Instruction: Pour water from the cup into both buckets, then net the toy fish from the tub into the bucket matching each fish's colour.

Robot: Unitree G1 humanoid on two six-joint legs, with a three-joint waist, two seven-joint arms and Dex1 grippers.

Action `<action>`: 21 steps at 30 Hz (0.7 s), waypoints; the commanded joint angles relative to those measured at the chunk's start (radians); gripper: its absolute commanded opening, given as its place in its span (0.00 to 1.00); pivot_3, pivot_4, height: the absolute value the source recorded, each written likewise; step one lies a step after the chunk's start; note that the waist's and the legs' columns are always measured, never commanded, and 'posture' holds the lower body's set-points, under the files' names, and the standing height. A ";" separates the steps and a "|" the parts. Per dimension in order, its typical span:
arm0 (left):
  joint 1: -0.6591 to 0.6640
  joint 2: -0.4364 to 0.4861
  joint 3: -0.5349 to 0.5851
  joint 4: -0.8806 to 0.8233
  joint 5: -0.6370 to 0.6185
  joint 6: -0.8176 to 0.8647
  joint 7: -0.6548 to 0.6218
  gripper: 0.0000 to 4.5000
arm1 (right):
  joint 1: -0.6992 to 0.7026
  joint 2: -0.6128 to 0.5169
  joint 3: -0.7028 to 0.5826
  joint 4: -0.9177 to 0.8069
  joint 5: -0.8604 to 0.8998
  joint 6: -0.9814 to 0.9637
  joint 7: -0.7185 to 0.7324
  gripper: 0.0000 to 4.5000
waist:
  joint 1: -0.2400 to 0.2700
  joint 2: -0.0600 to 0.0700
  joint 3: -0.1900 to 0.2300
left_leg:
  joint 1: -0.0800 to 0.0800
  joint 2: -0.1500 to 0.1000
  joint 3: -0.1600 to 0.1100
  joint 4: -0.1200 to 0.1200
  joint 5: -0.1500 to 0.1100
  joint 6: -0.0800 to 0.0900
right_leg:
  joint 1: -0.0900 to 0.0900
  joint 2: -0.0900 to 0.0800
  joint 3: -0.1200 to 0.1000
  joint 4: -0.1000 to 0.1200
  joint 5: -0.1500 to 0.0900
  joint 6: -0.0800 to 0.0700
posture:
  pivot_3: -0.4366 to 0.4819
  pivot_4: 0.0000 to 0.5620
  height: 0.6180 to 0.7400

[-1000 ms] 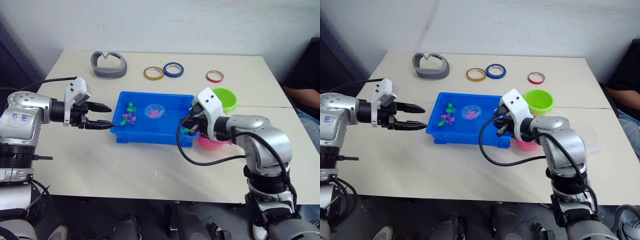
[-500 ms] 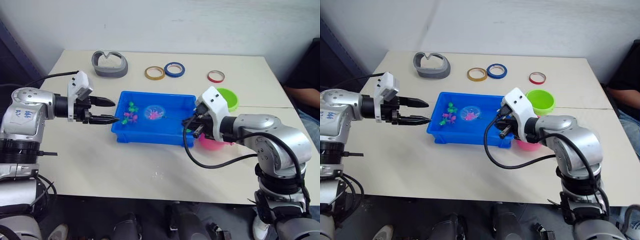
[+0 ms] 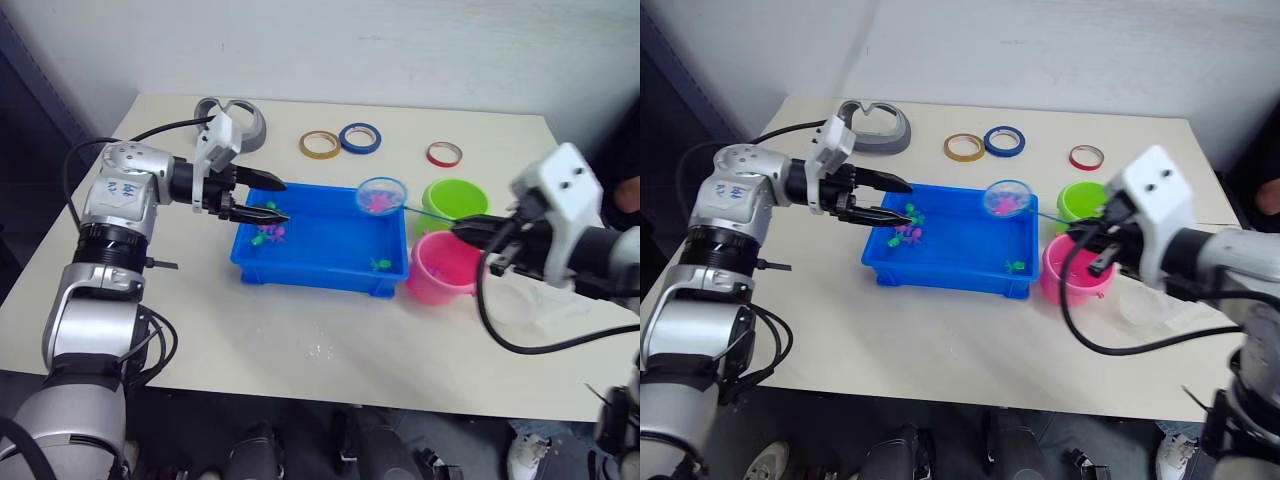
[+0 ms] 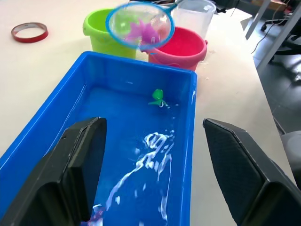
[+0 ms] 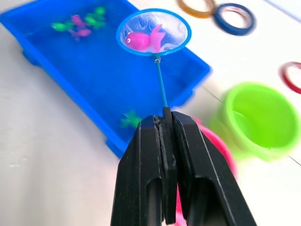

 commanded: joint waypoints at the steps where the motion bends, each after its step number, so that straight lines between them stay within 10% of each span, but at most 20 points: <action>1: -0.082 -0.045 0.006 0.093 0.021 -0.084 -0.025 0.80 | 0.088 -0.080 -0.160 -0.060 0.042 0.004 0.006 0.00 | 0.000 0.000 0.000 | 0.000 0.000 0.000 0.000 0.000 0.000 | 0.000 0.000 0.000 0.000 0.000 0.000 | 0.48 0.27 0.61; 9: -0.142 -0.112 0.019 0.233 0.051 -0.164 -0.025 0.80 | 0.364 -0.175 -0.317 -0.169 0.030 0.001 -0.020 0.00 | -0.007 0.000 0.000 | 0.001 0.000 0.000 -0.001 0.001 -0.001 | 0.000 0.001 0.000 0.000 0.000 0.000 | 0.48 0.27 0.61; 21: -0.127 -0.114 0.031 0.240 0.066 -0.168 -0.030 0.80 | 0.759 -0.303 -0.119 -0.193 -0.258 -0.434 -0.216 0.00 | -0.004 0.000 0.000 | 0.001 0.000 -0.001 -0.001 0.001 -0.002 | 0.000 0.001 0.000 0.001 0.000 0.001 | 0.48 0.27 0.61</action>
